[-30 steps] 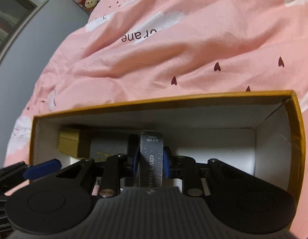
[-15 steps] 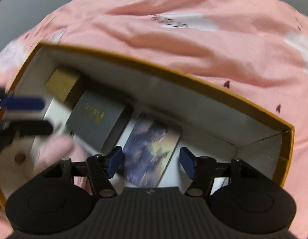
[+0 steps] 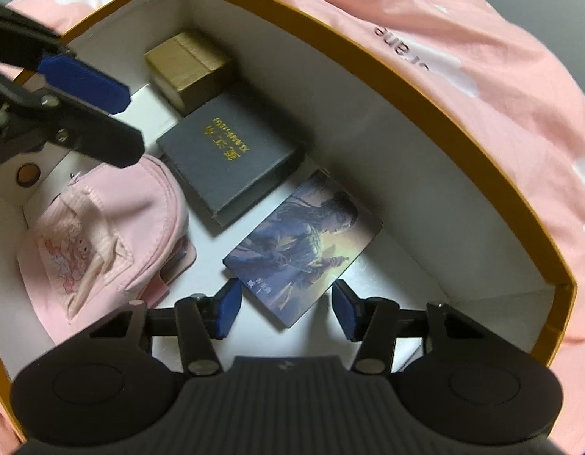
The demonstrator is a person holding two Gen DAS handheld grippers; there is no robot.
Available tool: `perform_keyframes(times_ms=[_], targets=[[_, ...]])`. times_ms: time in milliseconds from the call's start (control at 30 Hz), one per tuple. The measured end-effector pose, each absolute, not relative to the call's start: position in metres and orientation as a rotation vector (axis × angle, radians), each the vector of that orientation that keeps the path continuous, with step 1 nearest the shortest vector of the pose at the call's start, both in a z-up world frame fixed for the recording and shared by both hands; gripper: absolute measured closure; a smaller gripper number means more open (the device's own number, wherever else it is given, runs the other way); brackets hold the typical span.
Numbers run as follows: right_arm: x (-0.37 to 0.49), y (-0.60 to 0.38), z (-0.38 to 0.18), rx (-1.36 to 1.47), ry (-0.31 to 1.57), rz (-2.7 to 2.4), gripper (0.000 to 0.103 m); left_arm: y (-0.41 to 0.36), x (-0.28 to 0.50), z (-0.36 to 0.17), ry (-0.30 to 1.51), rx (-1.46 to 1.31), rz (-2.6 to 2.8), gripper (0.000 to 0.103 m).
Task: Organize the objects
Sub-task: 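Move both grippers back toward the plush toys beside the box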
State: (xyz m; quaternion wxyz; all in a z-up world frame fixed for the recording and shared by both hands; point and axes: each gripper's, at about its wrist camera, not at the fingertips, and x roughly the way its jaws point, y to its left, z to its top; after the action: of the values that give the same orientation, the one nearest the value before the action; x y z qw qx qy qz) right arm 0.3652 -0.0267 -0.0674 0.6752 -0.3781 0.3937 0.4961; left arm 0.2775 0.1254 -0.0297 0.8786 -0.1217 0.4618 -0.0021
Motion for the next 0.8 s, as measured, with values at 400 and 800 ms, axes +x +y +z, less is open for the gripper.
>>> perform_keyframes(times_ms=[400,800], targets=[[0.372,-0.023,-0.067,-0.824,0.853,1.131,0.057,0.127,0.277,-0.03,0.958,-0.273,-0.003,0.051],[0.352,-0.063,-0.018,-0.662,0.805,1.071,0.058,0.102,0.237,0.013,0.803,-0.24,-0.068,0.051]])
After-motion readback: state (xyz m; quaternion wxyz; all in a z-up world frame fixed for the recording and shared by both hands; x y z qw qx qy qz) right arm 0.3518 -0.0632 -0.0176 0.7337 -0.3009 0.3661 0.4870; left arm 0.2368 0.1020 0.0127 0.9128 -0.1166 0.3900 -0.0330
